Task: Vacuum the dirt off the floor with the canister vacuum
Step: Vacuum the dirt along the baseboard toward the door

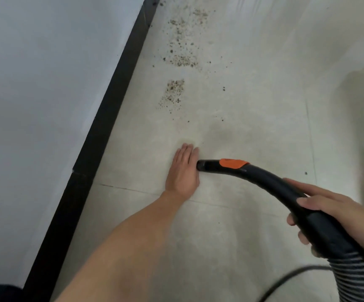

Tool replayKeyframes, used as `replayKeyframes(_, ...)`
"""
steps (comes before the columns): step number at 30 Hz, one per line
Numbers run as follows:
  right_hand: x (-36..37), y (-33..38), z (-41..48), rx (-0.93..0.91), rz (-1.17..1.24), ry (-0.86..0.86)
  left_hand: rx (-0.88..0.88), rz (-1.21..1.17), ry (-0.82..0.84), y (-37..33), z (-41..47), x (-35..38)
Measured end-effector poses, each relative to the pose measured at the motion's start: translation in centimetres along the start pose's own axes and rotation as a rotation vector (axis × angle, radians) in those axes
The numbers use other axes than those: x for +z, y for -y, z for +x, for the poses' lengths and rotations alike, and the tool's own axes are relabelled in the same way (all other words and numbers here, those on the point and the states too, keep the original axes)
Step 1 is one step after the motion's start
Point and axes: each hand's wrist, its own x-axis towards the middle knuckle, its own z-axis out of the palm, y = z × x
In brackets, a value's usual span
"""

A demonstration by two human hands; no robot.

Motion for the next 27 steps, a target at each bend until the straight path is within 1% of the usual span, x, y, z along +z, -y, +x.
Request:
replayKeyframes(2, -0.1, -0.2, -0.5, 0.027, 0.039, -0.002, 0.067, -0.015, 0.002, -0.1, 0.2, 0.5)
replayKeyframes(3, 0.2, -0.3, -0.6, 0.034, 0.054, 0.000, 0.074, -0.021, -0.014, 0.1, 0.4, 0.7)
replayKeyframes(6, 2.0, -0.3, 0.4, 0.025, 0.087, 0.008, -0.026, -0.057, -0.084, 0.4, 1.0, 0.8)
replayKeyframes(9, 4.5, -0.2, 2.2, -0.026, 0.157, -0.007, -0.129, -0.073, -0.134, 0.7, 2.6, 0.2)
replayKeyframes(12, 6.1, -0.1, 3.6, -0.089, 0.205, -0.052, -0.124, -0.027, -0.096, 1.5, 3.9, -0.8)
replayKeyframes(14, 6.3, 0.2, 3.7, -0.134, 0.192, -0.119, -0.118, 0.045, -0.048, 2.7, 3.7, -1.3)
replayKeyframes(16, 5.9, 0.6, 3.3, -0.167, 0.164, -0.199, -0.157, 0.173, -0.056, 4.4, 3.0, -1.6)
replayKeyframes(18, 5.3, 1.1, 2.8, -0.174, 0.147, -0.236, -0.230, 0.245, -0.094, 5.4, 2.6, -1.8)
replayKeyframes(21, 6.0, 2.1, 3.1, -0.155, 0.130, -0.185, -0.280, 0.267, -0.105, 5.5, 2.9, -1.8)
replayKeyframes(24, 8.8, 3.1, 5.1, -0.167, 0.100, -0.109, -0.288, 0.278, -0.112, 5.4, 3.0, -1.7)
replayKeyframes(27, 10.7, 3.8, 6.4, -0.214, 0.061, -0.128, -0.299, 0.283, -0.120, 5.5, 2.9, -1.7)
